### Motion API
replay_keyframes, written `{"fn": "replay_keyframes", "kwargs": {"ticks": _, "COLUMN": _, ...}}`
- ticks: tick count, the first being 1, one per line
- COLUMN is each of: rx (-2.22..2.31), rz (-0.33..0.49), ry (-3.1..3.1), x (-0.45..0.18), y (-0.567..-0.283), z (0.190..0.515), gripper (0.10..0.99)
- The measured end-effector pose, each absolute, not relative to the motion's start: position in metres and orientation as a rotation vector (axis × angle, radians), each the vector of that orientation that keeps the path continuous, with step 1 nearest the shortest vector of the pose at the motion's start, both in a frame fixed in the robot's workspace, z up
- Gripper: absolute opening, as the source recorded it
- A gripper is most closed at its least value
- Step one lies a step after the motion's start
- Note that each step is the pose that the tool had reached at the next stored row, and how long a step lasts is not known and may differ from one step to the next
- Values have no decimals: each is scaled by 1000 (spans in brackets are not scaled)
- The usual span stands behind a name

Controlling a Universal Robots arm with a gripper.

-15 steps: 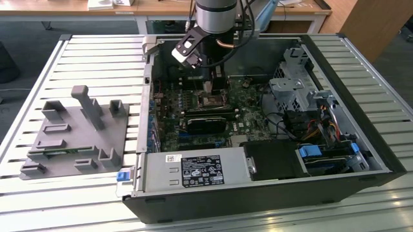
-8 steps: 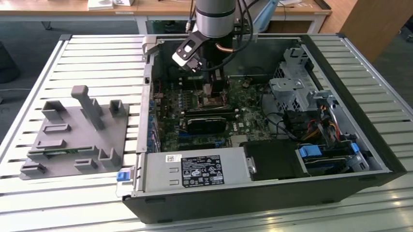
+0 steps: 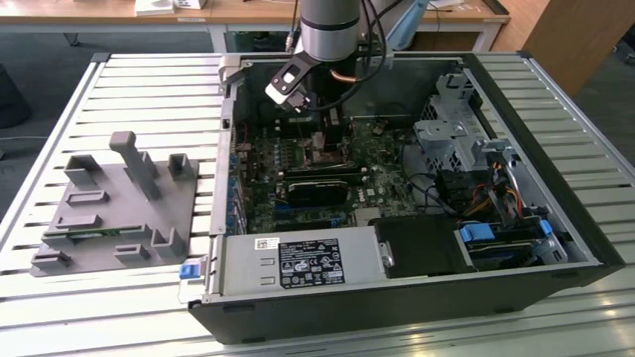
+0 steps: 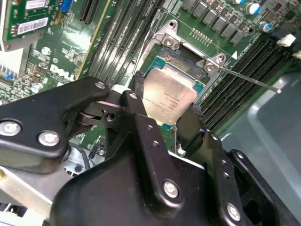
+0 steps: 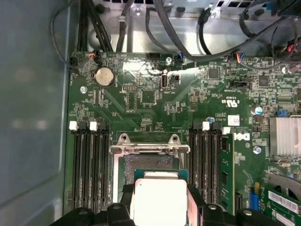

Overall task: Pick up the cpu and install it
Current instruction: 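Place the cpu into insertion slot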

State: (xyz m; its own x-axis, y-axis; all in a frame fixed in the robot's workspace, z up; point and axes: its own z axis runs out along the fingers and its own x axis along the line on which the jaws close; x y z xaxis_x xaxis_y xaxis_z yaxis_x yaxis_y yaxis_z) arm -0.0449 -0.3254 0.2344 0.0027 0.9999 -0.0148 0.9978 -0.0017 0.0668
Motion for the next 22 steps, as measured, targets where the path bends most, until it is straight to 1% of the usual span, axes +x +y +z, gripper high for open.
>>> {"fn": "replay_keyframes", "kwargs": {"ticks": 11, "rx": 2160, "rz": 66, "ry": 2208, "x": -45, "y": -324, "z": 216, "gripper": 529}}
{"fn": "replay_keyframes", "kwargs": {"ticks": 22, "rx": 2180, "rz": 65, "ry": 2188, "x": -44, "y": -320, "z": 206, "gripper": 529}}
